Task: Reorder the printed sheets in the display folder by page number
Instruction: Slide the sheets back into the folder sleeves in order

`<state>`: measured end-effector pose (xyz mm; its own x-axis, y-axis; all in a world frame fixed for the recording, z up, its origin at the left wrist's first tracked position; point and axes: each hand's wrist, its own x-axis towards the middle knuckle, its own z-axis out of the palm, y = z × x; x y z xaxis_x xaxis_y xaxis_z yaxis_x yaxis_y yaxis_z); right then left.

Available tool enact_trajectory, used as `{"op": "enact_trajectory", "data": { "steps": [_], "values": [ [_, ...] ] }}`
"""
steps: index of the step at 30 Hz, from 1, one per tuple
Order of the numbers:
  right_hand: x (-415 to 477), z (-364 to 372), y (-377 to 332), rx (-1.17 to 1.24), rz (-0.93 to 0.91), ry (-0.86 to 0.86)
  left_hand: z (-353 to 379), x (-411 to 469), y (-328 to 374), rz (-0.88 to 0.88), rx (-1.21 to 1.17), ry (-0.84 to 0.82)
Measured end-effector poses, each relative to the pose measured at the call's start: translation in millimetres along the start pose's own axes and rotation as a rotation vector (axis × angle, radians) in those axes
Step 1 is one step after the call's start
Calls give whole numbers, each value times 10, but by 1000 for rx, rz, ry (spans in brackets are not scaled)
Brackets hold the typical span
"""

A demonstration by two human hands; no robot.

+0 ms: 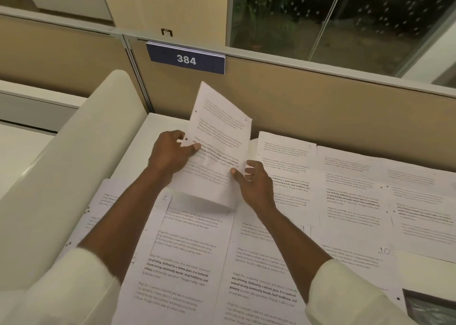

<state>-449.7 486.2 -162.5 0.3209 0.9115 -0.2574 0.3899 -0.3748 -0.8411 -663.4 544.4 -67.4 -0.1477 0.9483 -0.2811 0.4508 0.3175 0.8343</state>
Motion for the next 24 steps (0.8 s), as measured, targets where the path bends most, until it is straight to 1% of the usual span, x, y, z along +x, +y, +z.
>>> {"op": "enact_trajectory", "data": {
  "steps": [2,4,6,10,12,14,16,20,24],
  "values": [
    [-70,-74,-67,222,126,-35,-145,-274,-42,10,-114,-19],
    [-169,-155,-93,422,227,-88,-263,-545,-132,-30,-216,-33],
    [-354,-271,-89,519,252,-136,-322,-817,-236,-84,-305,-76],
    [-955,-604,77,486,158,-176,-214,-1327,-497,-171,-400,-166],
    [-1300,-795,286,408,114,-143,-26,-1553,-620,-186,-382,-194],
    [-1640,-1002,538,329,105,-93,225,-1782,-720,-166,-324,-203],
    [-1946,-1237,799,313,124,-31,498,-2022,-792,-114,-273,-241],
    [-2482,-1790,1254,353,205,87,1033,-2484,-839,-25,-93,-370],
    [-2958,-2321,1643,408,276,188,1503,-2988,-695,41,-59,-426]
  ]
}}
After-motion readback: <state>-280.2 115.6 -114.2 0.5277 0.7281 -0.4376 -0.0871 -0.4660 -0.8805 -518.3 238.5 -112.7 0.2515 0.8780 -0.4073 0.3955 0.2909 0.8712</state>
